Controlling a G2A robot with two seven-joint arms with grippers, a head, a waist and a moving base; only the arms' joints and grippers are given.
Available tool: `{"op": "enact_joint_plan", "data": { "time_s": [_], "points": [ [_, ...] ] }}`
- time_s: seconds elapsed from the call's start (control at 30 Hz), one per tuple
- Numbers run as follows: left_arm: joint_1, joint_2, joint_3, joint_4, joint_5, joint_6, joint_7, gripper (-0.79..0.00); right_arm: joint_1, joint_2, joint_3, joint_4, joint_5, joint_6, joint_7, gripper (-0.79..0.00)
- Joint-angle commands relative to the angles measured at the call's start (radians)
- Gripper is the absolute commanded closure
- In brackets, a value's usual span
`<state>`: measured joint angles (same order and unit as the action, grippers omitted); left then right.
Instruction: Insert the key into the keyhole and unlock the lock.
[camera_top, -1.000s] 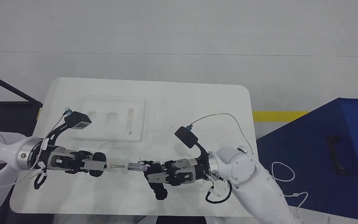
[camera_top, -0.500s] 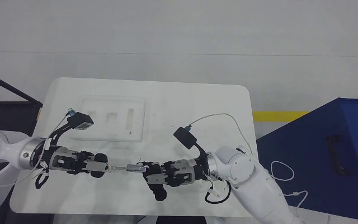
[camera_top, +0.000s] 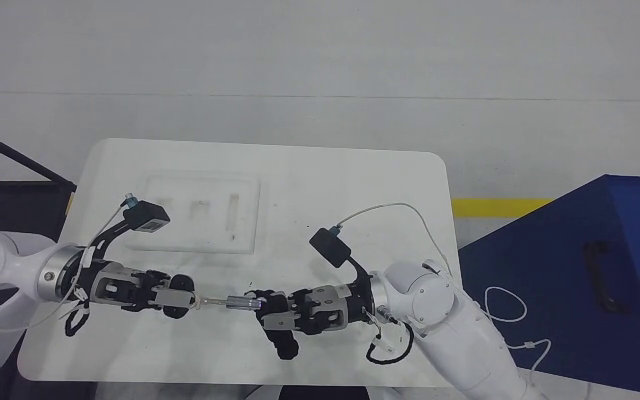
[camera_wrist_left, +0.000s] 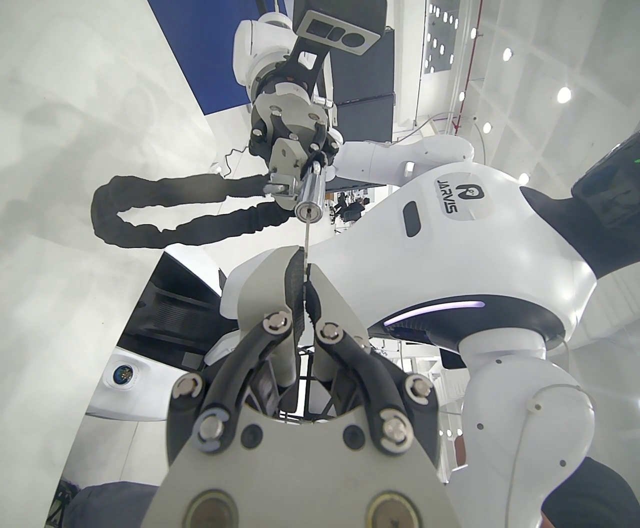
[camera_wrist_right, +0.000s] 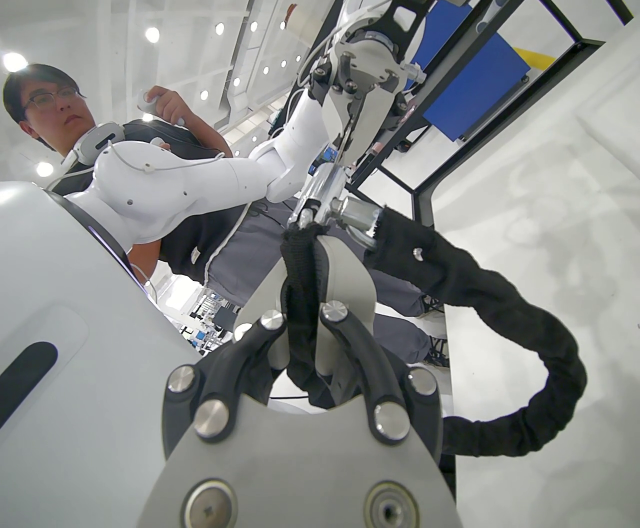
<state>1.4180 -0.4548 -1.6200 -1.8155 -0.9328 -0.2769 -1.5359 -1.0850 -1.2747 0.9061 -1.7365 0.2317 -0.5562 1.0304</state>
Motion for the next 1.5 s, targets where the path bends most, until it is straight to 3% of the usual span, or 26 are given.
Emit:
{"op": "enact_joint_plan", "data": {
  "time_s": [0.0, 0.73, 1.47],
  "points": [
    [-0.002, 0.001, 0.002, 0.002, 0.000, -0.001, 0.000, 0.000, 0.000, 0.001, -0.001, 0.000, 0.001, -0.002, -0.002, 0.000],
    [-0.012, 0.000, 0.022, -0.020, 0.018, -0.002, 0.000, 0.000, 0.006, 0.012, -0.010, -0.001, 0.007, -0.005, 0.002, 0.000],
    [0.007, -0.033, 0.033, -0.092, 0.107, -0.048, 0.096, 0.000, -0.003, 0.023, -0.006, -0.022, -0.029, -0.016, -0.044, 0.000]
  ]
}}
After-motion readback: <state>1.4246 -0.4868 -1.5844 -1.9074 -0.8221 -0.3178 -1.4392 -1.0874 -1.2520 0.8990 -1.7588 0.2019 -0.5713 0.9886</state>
